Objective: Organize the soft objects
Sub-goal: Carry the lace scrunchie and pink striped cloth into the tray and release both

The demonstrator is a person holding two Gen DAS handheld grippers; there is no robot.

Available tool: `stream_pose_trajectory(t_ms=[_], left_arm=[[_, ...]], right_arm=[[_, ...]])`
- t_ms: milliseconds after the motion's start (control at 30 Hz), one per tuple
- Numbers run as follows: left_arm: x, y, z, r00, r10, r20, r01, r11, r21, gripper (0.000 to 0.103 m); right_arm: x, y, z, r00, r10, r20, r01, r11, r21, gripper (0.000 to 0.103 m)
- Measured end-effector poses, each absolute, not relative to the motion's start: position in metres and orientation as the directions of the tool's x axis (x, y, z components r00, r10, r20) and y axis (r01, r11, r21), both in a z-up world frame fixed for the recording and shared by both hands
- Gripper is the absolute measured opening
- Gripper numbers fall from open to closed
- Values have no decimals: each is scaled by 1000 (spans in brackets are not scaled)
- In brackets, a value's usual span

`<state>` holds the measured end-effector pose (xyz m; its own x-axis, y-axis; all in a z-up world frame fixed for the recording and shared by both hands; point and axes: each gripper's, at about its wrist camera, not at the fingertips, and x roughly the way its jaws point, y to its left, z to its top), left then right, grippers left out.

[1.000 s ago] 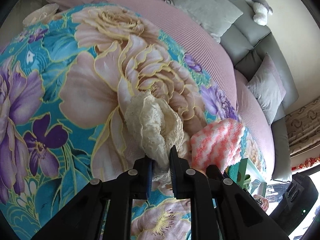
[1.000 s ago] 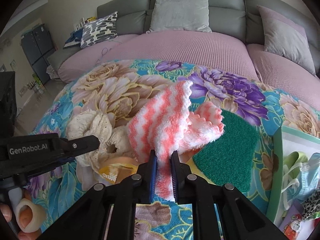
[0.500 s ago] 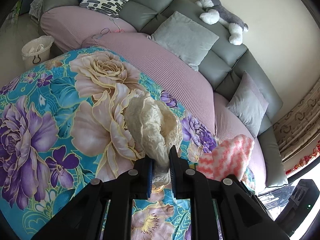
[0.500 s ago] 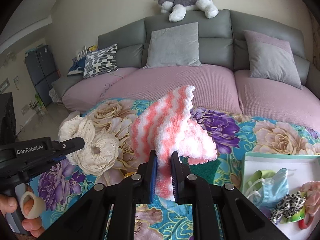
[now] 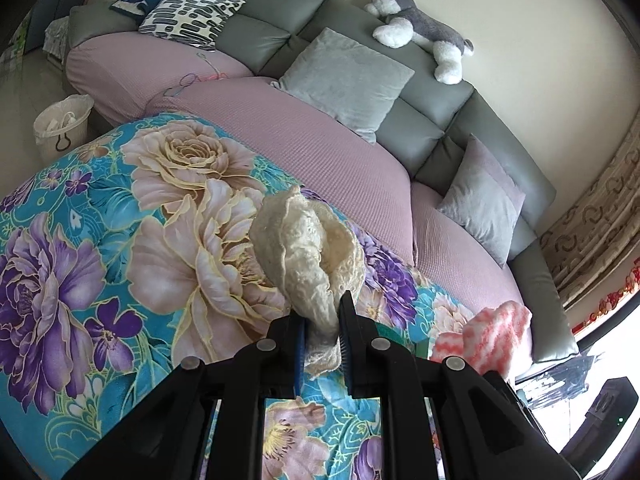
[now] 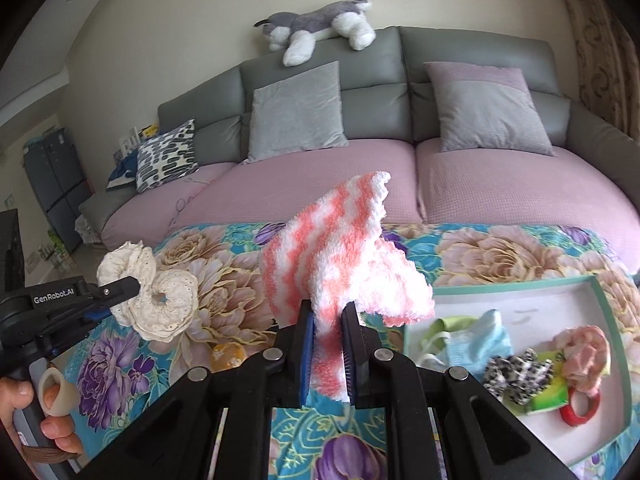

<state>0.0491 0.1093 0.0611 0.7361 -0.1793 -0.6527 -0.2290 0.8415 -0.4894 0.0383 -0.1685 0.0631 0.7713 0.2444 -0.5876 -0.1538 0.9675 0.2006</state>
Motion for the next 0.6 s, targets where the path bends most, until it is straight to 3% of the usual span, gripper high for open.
stream_pose_trajectory(t_ms=[600], left_arm=[[56,-25,72,673,-370,-640,108,906,-409,15]], right_arm=[[-11,-304,73,821,-54,-569,212,953,215,14]])
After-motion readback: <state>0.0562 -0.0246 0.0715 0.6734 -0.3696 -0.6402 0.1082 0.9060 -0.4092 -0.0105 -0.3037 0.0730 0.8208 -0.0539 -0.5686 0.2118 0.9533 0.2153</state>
